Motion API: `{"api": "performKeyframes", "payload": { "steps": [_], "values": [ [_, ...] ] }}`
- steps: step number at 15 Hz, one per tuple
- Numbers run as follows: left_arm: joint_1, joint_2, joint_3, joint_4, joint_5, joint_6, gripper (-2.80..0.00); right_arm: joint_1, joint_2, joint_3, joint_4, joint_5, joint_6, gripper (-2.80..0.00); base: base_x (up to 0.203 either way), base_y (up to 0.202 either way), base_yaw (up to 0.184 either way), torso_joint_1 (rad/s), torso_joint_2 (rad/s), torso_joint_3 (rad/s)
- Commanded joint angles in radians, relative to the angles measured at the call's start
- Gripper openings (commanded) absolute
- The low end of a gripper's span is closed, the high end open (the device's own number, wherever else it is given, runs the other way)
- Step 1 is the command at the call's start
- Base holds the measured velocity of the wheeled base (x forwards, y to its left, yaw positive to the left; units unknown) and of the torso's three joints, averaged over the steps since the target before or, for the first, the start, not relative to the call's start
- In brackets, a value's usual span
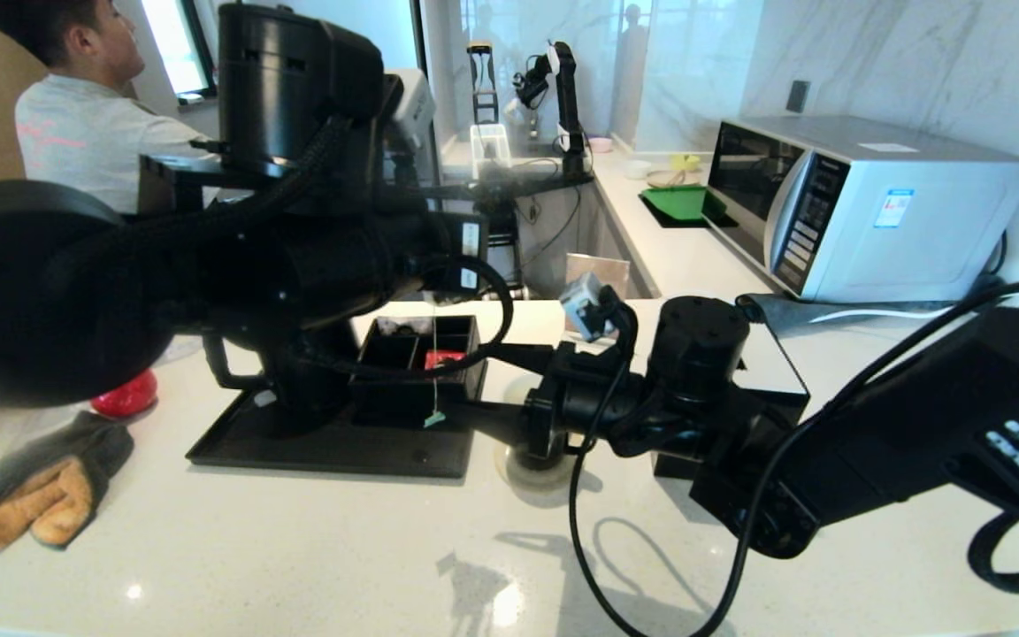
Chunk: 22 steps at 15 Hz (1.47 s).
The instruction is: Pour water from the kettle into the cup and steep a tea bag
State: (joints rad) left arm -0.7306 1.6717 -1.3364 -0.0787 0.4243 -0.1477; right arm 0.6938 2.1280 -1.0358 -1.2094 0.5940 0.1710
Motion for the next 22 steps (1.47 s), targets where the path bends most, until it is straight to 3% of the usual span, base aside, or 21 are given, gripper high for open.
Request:
{"api": "performKeyframes", "payload": {
  "steps": [1, 10, 22],
  "values": [
    [-0.001, -0.001, 0.0, -0.001, 0.002, -0.001, -2.8, 0.013, 0.019, -0.044, -0.007, 0.003, 0.014, 0.0, 0.0, 0.0, 0.0, 0.0, 0.0, 0.0],
    [-0.003, -0.015, -0.001, 0.0, 0.002, -0.001, -2.8, 0.02, 0.11, -0.136, -0.007, 0.003, 0.016, 0.0, 0.0, 0.0, 0.0, 0.0, 0.0, 0.0],
    [-0.004, -0.021, -0.001, -0.001, 0.001, 0.003, -2.8, 0.043, 0.14, -0.128, -0.009, 0.003, 0.021, 0.0, 0.0, 0.0, 0.0, 0.0, 0.0, 0.0]
  ]
}}
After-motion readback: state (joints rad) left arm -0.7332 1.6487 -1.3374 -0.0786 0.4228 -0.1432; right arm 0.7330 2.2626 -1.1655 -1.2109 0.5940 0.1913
